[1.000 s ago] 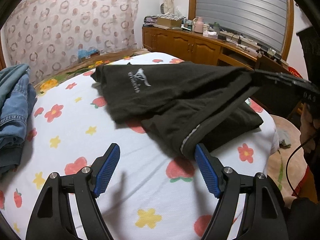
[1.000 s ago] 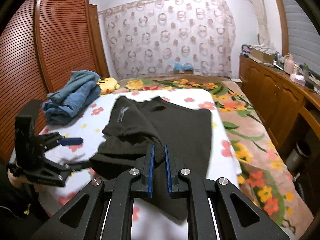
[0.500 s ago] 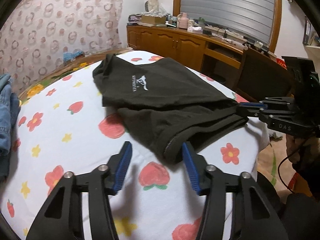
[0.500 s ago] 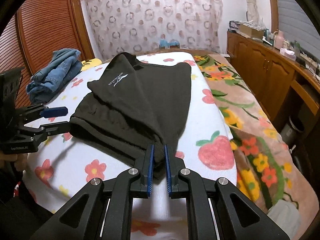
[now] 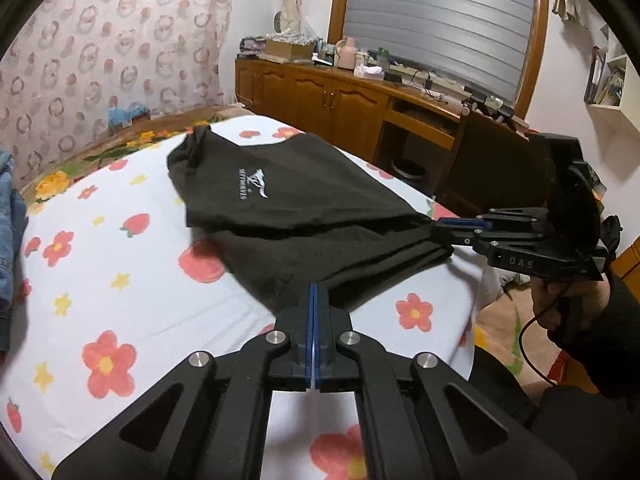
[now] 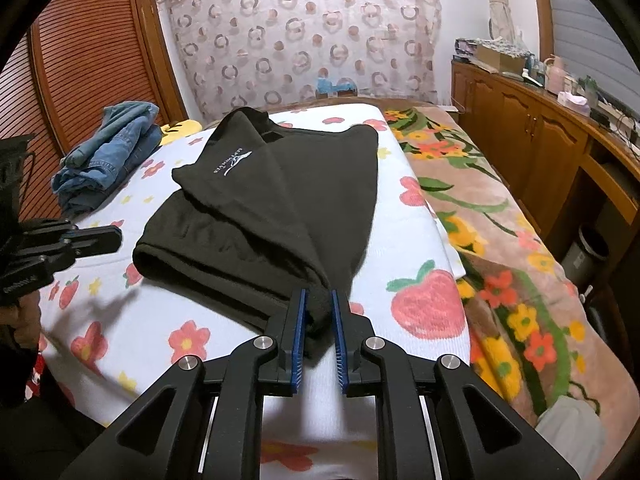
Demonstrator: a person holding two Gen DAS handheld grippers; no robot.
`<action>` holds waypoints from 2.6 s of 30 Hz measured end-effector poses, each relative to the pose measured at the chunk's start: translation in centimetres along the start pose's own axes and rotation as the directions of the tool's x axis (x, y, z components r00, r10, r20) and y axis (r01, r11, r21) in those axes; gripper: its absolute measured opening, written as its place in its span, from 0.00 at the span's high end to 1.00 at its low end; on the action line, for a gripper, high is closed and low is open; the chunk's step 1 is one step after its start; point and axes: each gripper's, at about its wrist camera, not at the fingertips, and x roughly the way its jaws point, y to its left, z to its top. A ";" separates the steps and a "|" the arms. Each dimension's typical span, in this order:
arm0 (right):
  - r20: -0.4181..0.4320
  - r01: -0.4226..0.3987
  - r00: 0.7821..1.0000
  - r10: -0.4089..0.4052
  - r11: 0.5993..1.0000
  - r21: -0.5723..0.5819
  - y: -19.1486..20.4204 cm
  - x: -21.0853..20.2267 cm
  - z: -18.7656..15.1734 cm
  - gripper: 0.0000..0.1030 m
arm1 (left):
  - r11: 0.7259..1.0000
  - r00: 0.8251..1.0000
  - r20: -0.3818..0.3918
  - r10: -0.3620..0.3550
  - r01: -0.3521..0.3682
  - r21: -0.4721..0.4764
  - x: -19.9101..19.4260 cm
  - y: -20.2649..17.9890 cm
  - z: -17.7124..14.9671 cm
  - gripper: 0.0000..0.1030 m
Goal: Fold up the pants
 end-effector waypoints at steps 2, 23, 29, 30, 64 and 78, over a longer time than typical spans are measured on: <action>-0.002 0.007 1.000 -0.007 1.000 -0.007 0.1 0.1 0.0 0.87 | 1.000 1.000 -0.004 0.016 -0.016 -0.004 -0.2 0.3 -0.1 1.00; 0.010 0.034 0.999 -0.034 0.999 -0.016 -0.5 -0.6 0.0 0.80 | 1.000 0.997 -0.082 0.016 -0.017 -0.018 3.9 0.7 -0.5 0.84; -0.005 0.020 1.000 -0.020 1.000 -0.006 -0.8 -0.4 0.2 0.77 | 0.999 1.000 -0.018 0.023 -0.023 -0.024 1.2 0.6 -0.4 0.90; -0.003 0.018 1.000 -0.018 1.000 -0.008 -0.6 -0.5 0.3 0.76 | 0.999 1.000 -0.001 0.030 -0.030 -0.024 0.3 0.5 -0.4 0.90; 0.030 -0.086 0.995 0.093 0.981 -0.173 3.7 2.3 3.9 0.69 | 0.964 0.974 0.020 0.228 -0.223 -0.142 -1.3 8.8 0.1 0.21; -0.050 -0.183 0.983 0.176 0.942 -0.283 6.6 7.0 7.2 0.61 | 0.939 0.963 -0.016 0.270 -0.267 -0.216 0.5 13.7 0.6 0.21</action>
